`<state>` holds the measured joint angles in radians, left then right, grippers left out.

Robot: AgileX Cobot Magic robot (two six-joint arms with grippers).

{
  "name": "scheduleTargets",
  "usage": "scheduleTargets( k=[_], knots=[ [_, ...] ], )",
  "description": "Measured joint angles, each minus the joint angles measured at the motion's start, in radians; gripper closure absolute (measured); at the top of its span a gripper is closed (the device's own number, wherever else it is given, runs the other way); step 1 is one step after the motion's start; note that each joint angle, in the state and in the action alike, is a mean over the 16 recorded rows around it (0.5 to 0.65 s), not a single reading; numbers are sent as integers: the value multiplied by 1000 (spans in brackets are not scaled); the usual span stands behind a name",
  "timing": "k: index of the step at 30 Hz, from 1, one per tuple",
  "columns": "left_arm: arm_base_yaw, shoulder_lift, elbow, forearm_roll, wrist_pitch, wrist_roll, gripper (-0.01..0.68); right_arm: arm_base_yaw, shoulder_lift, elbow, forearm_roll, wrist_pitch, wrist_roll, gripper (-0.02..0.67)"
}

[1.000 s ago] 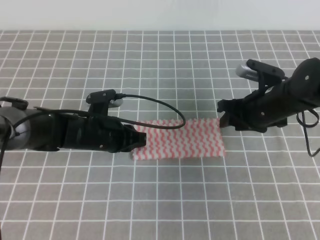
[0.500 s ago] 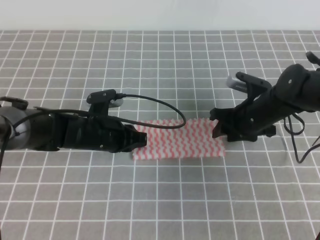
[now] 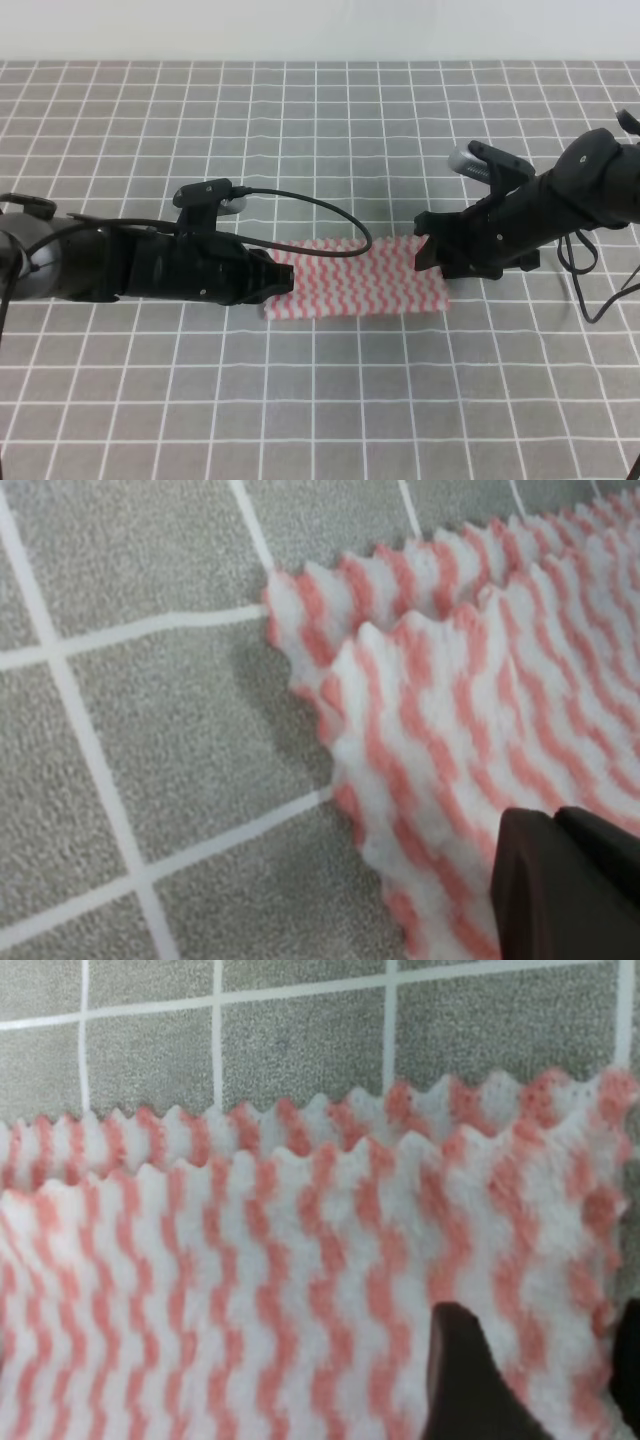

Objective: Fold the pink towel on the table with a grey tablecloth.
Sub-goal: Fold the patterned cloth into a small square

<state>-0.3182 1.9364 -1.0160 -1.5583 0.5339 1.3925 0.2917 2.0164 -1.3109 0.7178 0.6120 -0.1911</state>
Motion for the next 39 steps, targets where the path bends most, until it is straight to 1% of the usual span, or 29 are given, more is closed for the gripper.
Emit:
scheduleTargets(
  k=[8,14,23,28,33,39],
  knots=[
    [0,0,0,0,-1,0,675,-1,2,0,19,8,-20,373],
    [0,-1,0,-1,0,0,675,0,4,1,18,12,-21,442],
    [0,-1,0,-1,1,0,675,1,5,0,-10,14,-10,593],
    [0,0,0,-1,-1,0,675,2,-3,-12,-32,21,0,636],
    [0,0,0,-1,0,0,675,3,-15,-39,-48,40,8,657],
    [0,-1,0,-1,1,0,675,6,-31,-73,-39,67,11,662]
  ],
)
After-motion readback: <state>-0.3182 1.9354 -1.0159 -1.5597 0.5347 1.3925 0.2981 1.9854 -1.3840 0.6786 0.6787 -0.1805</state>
